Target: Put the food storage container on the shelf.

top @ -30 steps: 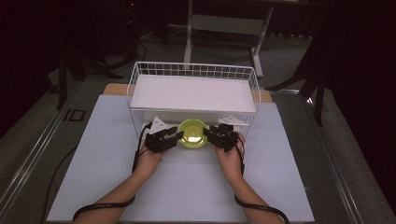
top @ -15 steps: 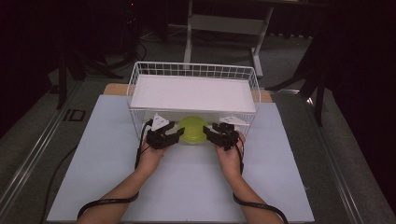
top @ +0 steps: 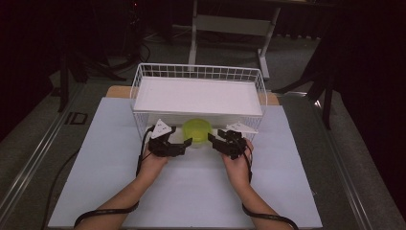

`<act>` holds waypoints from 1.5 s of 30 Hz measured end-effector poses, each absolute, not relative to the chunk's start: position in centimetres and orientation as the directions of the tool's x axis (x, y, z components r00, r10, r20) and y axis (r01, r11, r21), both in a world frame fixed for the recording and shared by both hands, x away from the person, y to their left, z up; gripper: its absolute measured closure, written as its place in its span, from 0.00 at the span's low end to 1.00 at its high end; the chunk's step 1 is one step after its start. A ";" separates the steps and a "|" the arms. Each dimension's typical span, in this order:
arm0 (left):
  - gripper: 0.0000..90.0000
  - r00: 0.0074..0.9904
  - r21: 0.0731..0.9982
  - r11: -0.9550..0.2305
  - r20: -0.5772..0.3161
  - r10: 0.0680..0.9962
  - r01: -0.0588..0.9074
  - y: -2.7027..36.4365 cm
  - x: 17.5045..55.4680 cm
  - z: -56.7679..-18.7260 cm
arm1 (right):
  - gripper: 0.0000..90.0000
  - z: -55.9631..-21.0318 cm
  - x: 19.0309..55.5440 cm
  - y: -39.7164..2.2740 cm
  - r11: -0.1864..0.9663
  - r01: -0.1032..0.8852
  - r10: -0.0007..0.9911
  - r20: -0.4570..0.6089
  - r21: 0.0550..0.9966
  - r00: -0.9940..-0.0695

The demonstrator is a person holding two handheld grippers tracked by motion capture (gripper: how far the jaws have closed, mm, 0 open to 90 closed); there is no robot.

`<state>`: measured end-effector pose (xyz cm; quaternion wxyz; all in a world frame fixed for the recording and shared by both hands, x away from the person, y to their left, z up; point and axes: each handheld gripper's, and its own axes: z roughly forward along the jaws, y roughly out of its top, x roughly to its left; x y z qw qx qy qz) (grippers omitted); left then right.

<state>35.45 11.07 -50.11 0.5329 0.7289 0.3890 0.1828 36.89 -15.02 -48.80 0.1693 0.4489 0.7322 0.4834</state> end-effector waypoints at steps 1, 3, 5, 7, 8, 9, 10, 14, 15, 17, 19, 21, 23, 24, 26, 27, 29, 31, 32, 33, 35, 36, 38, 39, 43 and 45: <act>0.18 0.634 0.921 -0.119 -0.159 0.757 0.372 11.2 35.2 -50.0 | 0.56 -48.7 36.5 -15.0 0.136 0.486 0.820 0.177 0.864 -0.544; 0.16 0.645 0.925 -0.088 -0.187 0.741 0.370 11.6 34.8 -49.8 | 0.54 -48.6 36.2 -15.0 0.137 0.480 0.815 0.178 0.867 -0.552; 0.11 0.648 0.923 -0.067 -0.212 0.731 0.378 11.9 34.3 -49.6 | 0.54 -48.6 35.7 -15.1 0.123 0.480 0.817 0.186 0.869 -0.545; 0.02 0.658 0.924 -0.071 -0.213 0.722 0.377 12.1 33.8 -49.4 | 0.55 -48.9 35.2 -15.1 0.120 0.486 0.815 0.193 0.865 -0.546; 0.02 0.661 0.925 -0.077 -0.205 0.721 0.371 12.3 33.5 -49.3 | 0.55 -49.0 35.0 -15.1 0.128 0.487 0.815 0.189 0.864 -0.548; 0.02 0.668 0.928 -0.077 -0.203 0.716 0.364 12.4 33.1 -49.2 | 0.55 -49.1 34.8 -15.0 0.143 0.484 0.815 0.175 0.863 -0.552; 0.02 0.672 0.931 -0.079 -0.196 0.714 0.356 12.6 32.7 -49.1 | 0.55 -49.2 34.5 -14.9 0.155 0.482 0.814 0.164 0.862 -0.557; 0.02 0.686 0.933 -0.090 -0.187 0.703 0.347 13.1 31.4 -48.6 | 0.57 -49.5 33.8 -14.6 0.172 0.478 0.811 0.152 0.861 -0.565; 0.02 0.693 0.935 -0.089 -0.188 0.696 0.343 13.3 30.9 -48.5 | 0.57 -49.5 33.7 -14.6 0.173 0.478 0.809 0.153 0.861 -0.568; 0.02 0.696 0.935 -0.095 -0.183 0.695 0.340 13.7 30.1 -48.3 | 0.61 -49.6 33.4 -14.5 0.175 0.482 0.803 0.158 0.859 -0.574; 0.02 0.697 0.937 -0.081 -0.194 0.690 0.341 14.1 29.3 -48.3 | 0.67 -49.7 33.1 -14.2 0.192 0.479 0.802 0.144 0.857 -0.579; 0.02 0.700 0.934 -0.077 -0.205 0.684 0.348 14.4 28.6 -48.4 | 0.74 -50.0 32.9 -13.9 0.214 0.473 0.806 0.119 0.855 -0.579; 0.02 0.709 0.932 -0.065 -0.224 0.669 0.356 14.9 27.9 -48.5 | 0.83 -50.1 32.8 -13.7 0.229 0.476 0.805 0.109 0.849 -0.583; 0.02 0.716 0.931 -0.050 -0.244 0.654 0.363 15.1 27.5 -48.7 | 0.87 -50.2 32.8 -13.6 0.241 0.481 0.803 0.105 0.843 -0.586; 0.02 0.720 0.929 -0.046 -0.254 0.646 0.368 15.3 26.9 -48.9 | 0.95 -50.4 32.8 -13.4 0.260 0.488 0.801 0.096 0.833 -0.591; 0.02 0.724 0.929 -0.051 -0.250 0.643 0.366 15.5 26.5 -49.0 | 0.99 -50.5 32.9 -13.3 0.266 0.497 0.798 0.101 0.826 -0.595; 0.02 0.726 0.928 -0.071 -0.236 0.646 0.366 15.5 26.0 -49.2 | 1.00 -50.7 33.1 -13.0 0.285 0.506 0.794 0.095 0.814 -0.600; 0.02 0.727 0.930 -0.092 -0.215 0.653 0.357 15.6 25.4 -49.5 | 1.00 -50.8 33.2 -12.8 0.287 0.510 0.792 0.098 0.811 -0.602; 0.02 0.728 0.931 -0.097 -0.207 0.654 0.352 15.6 25.2 -49.6 | 1.00 -50.9 33.3 -12.6 0.283 0.516 0.793 0.105 0.809 -0.601; 0.02 0.728 0.930 -0.095 -0.211 0.652 0.355 15.7 25.1 -49.8 | 1.00 -50.9 33.4 -12.5 0.282 0.517 0.793 0.108 0.809 -0.600; 0.02 0.728 0.927 -0.104 -0.211 0.652 0.362 15.7 24.9 -49.9 | 1.00 -51.0 33.5 -12.2 0.282 0.519 0.789 0.112 0.807 -0.604; 0.02 0.726 0.924 -0.112 -0.208 0.655 0.365 15.7 24.8 -50.0 | 1.00 -51.1 33.6 -12.1 0.282 0.520 0.789 0.113 0.806 -0.604; 0.02 0.727 0.924 -0.117 -0.203 0.656 0.364 15.8 24.5 -50.0 | 1.00 -51.1 33.7 -11.8 0.283 0.520 0.788 0.114 0.806 -0.605; 0.02 0.728 0.924 -0.121 -0.201 0.655 0.363 15.9 24.3 -50.0 | 1.00 -51.2 33.8 -11.7 0.281 0.519 0.791 0.112 0.808 -0.602; 0.02 0.727 0.924 -0.127 -0.192 0.659 0.359 16.2 23.7 -50.2 | 1.00 -51.4 34.0 -11.3 0.266 0.520 0.793 0.122 0.812 -0.597; 0.02 0.728 0.925 -0.137 -0.181 0.662 0.355 16.3 23.6 -50.4 | 1.00 -51.5 34.3 -11.1 0.266 0.522 0.797 0.120 0.811 -0.592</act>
